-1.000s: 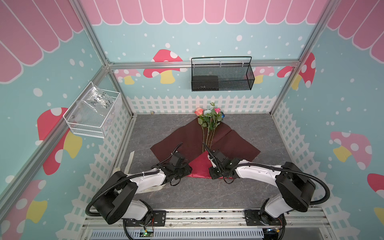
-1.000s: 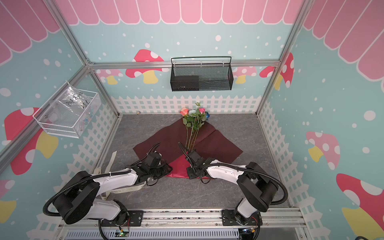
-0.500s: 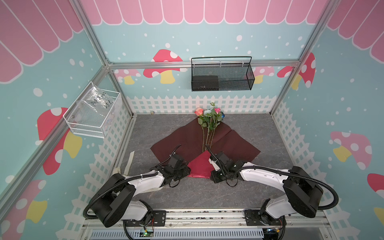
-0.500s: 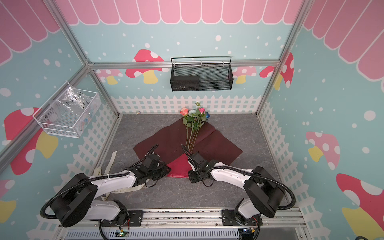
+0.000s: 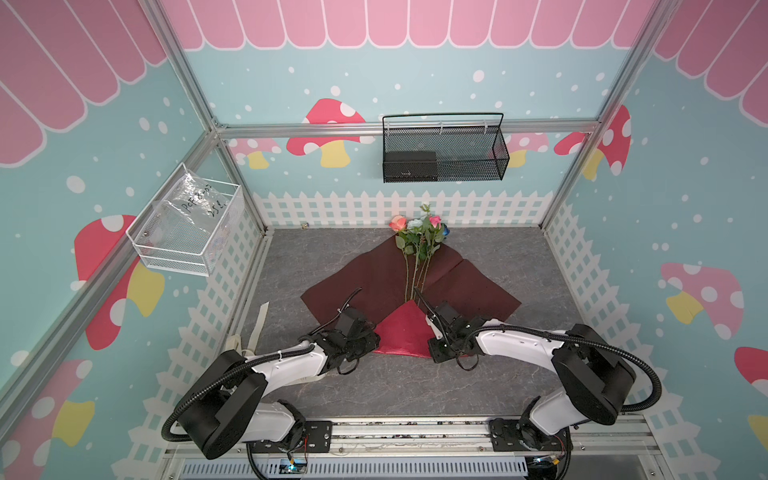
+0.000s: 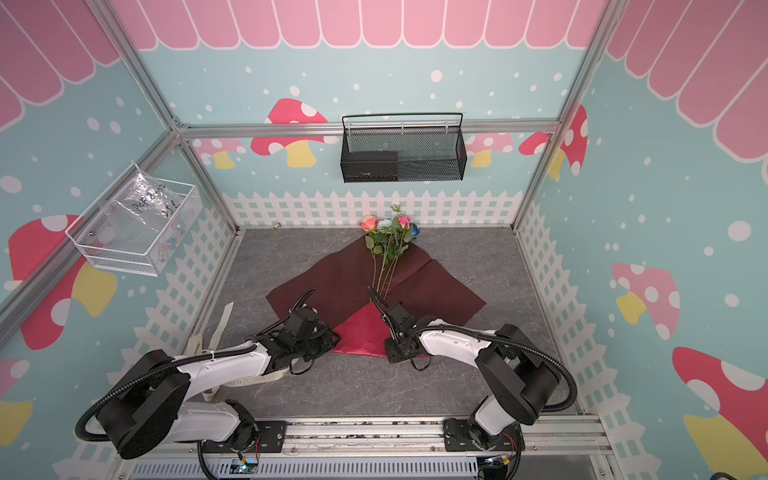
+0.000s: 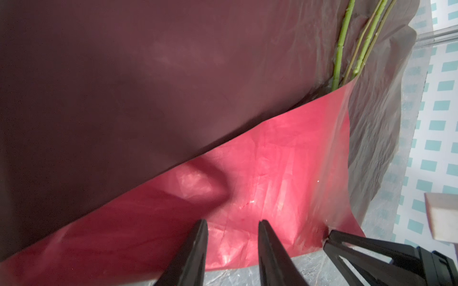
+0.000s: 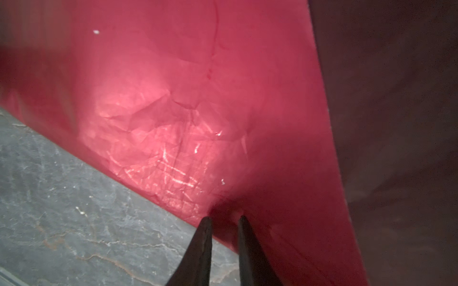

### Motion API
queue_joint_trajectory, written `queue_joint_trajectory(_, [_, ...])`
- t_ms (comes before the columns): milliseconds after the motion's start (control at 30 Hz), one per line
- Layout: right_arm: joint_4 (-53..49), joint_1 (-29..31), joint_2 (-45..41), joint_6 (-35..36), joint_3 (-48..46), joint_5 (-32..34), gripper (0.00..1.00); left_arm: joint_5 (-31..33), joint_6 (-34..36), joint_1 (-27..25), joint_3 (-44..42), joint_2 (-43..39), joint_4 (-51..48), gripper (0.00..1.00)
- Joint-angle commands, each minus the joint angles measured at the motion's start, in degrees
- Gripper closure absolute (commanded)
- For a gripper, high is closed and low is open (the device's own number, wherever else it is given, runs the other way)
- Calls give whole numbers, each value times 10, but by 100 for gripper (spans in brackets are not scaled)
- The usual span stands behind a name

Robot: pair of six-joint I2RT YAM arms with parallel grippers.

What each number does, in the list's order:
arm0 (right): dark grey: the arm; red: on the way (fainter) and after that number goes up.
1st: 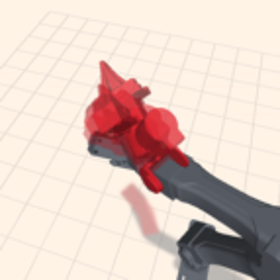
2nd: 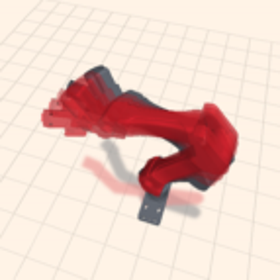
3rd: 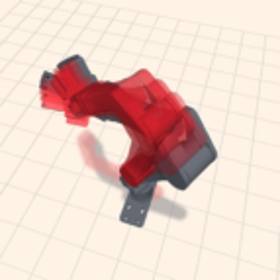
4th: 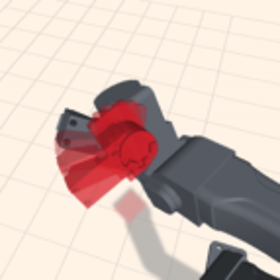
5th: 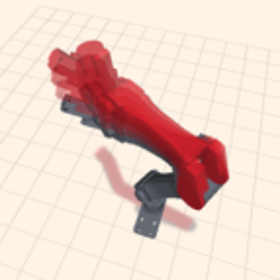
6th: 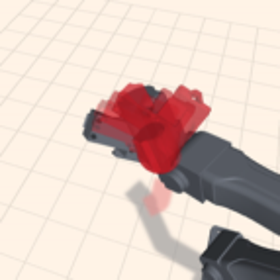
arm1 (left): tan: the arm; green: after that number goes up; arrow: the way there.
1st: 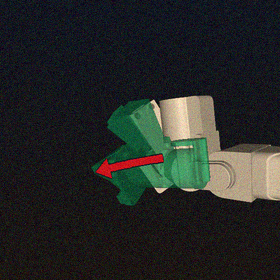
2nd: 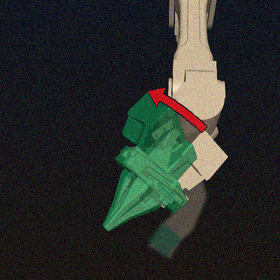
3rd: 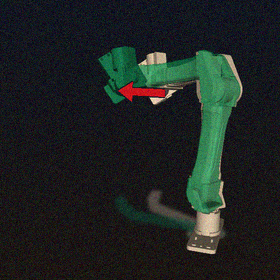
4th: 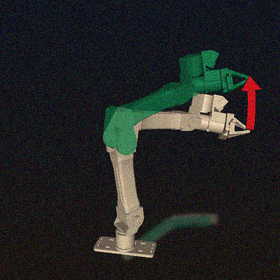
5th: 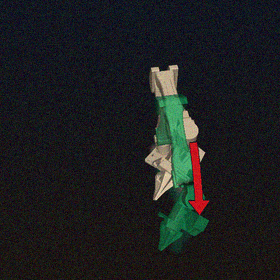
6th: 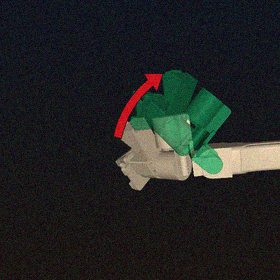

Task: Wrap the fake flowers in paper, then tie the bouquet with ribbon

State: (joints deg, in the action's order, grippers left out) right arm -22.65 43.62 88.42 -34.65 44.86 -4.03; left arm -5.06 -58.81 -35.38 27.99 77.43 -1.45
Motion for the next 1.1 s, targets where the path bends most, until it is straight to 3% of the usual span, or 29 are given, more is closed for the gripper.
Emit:
queue_joint_trajectory(0, [-17,-9,-8,7,-4,11,77,19,-15,0,-6,-9,-13,62])
queue_joint_trajectory(400, [-40,-45,-78,-30,-63,38,74,46,-11,12,-2,-45,-51,60])
queue_joint_trajectory(533, [-31,-46,-73,-31,-58,41,74,50,2,45,1,-68,-71,54])
queue_joint_trajectory(800, [-26,-46,-79,-1,-25,40,72,59,29,173,1,-159,-129,37])
queue_joint_trajectory(1067, [-19,-17,-72,57,63,29,70,4,20,208,-13,-187,-139,32])
